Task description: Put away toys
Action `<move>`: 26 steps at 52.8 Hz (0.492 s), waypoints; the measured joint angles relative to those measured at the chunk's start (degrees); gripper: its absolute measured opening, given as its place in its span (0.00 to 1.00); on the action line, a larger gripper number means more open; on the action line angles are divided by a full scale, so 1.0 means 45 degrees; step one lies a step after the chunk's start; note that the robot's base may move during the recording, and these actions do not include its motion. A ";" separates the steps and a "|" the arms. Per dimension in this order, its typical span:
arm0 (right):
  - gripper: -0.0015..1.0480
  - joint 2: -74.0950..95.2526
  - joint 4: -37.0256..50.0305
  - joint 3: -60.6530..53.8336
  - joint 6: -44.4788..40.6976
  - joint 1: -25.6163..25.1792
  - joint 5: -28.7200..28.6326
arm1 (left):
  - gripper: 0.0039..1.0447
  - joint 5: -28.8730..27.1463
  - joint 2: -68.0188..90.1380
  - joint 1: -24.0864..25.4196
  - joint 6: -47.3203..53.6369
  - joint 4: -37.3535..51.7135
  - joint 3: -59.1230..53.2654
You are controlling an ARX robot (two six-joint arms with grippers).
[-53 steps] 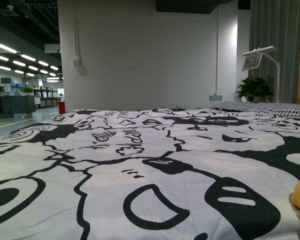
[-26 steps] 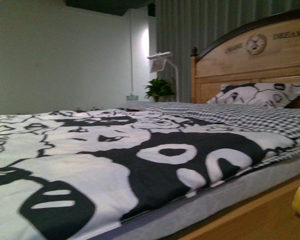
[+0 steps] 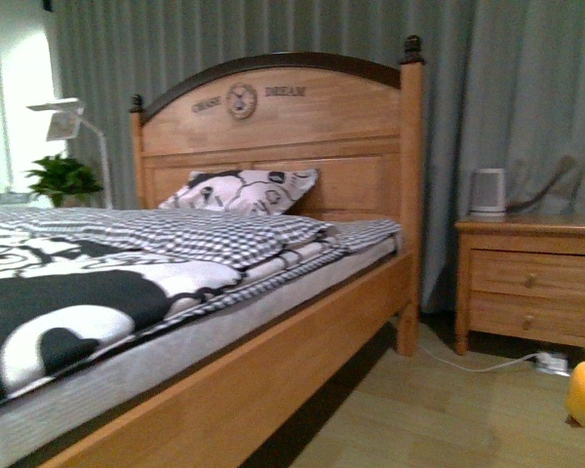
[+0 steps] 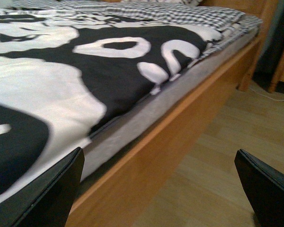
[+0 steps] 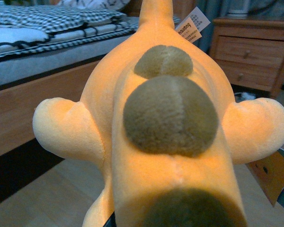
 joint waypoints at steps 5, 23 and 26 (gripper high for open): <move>0.07 0.0000 0.0000 0.0000 0.0000 0.0000 -0.0005 | 0.94 0.0000 0.0000 0.0000 -0.0005 0.0000 0.0000; 0.07 0.0005 -0.0005 0.0000 0.0000 -0.0005 0.0005 | 0.94 0.0000 0.0000 0.0000 -0.0005 0.0000 0.0000; 0.07 0.0005 -0.0005 0.0000 0.0000 0.0000 0.0000 | 0.94 -0.0005 0.0000 0.0000 0.0000 0.0000 0.0000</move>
